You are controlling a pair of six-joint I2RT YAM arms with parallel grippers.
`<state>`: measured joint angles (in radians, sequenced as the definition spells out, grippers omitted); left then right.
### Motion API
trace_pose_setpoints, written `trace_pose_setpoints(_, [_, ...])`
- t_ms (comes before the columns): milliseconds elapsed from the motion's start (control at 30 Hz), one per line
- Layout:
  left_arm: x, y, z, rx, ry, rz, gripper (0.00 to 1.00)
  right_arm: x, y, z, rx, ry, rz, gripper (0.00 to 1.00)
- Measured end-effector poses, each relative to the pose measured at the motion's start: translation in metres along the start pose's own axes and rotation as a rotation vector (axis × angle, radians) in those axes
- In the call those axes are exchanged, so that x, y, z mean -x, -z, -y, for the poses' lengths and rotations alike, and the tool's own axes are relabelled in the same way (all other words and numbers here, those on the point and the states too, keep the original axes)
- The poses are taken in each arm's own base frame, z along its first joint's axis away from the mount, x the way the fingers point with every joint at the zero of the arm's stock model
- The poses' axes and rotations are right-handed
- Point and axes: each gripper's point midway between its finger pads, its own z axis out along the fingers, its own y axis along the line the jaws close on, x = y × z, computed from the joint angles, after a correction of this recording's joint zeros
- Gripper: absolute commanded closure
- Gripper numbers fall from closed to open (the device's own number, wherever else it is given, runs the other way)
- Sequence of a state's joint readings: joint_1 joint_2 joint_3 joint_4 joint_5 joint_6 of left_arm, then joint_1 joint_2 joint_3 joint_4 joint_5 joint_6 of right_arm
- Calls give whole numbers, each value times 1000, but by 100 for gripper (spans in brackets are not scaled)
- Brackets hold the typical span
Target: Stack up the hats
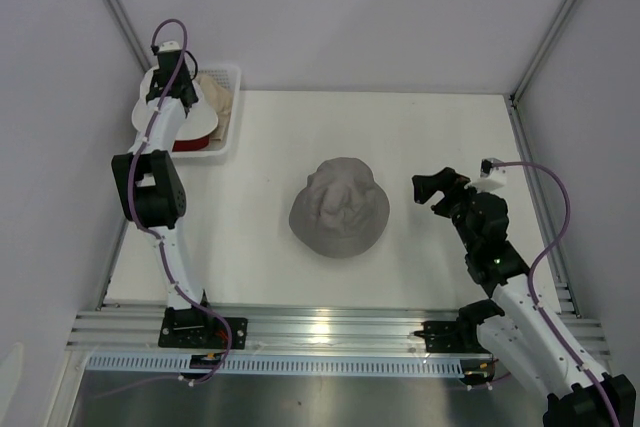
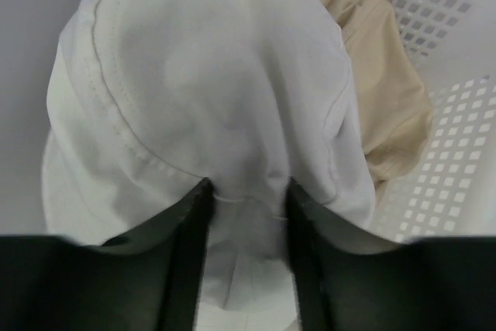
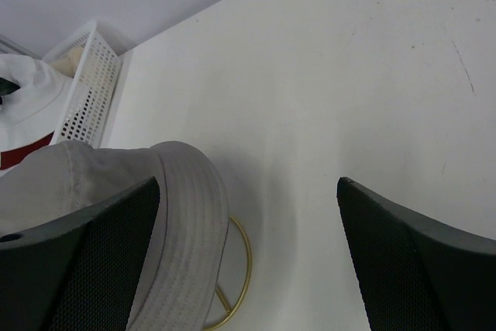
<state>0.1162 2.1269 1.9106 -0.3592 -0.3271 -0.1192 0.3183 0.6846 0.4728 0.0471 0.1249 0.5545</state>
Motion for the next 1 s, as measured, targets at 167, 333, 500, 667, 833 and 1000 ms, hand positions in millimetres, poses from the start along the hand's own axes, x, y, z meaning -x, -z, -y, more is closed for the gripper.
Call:
trace_pose_setpoints(167, [4, -1, 0, -2, -19, 19, 99, 0, -2, -2, 10, -12, -2, 1])
trace_pose_setpoints(333, [3, -2, 3, -22, -21, 16, 99, 1, -2, -5, 18, -20, 1, 1])
trace_pose_setpoints(500, [3, 10, 9, -85, -8, 5, 99, 3, -2, -7, 29, -23, 10, 1])
trace_pose_setpoints(667, [42, 68, 25, -252, 65, 61, 99, 11, -2, -13, 45, -25, 32, 1])
trace_pose_setpoints(833, [106, 179, 42, -459, 147, 231, 99, 34, -1, -27, 84, -29, 90, 1])
trace_pose_setpoints(1000, [129, 317, 97, -753, 136, 398, 99, 49, 3, -41, 131, -35, 128, 1])
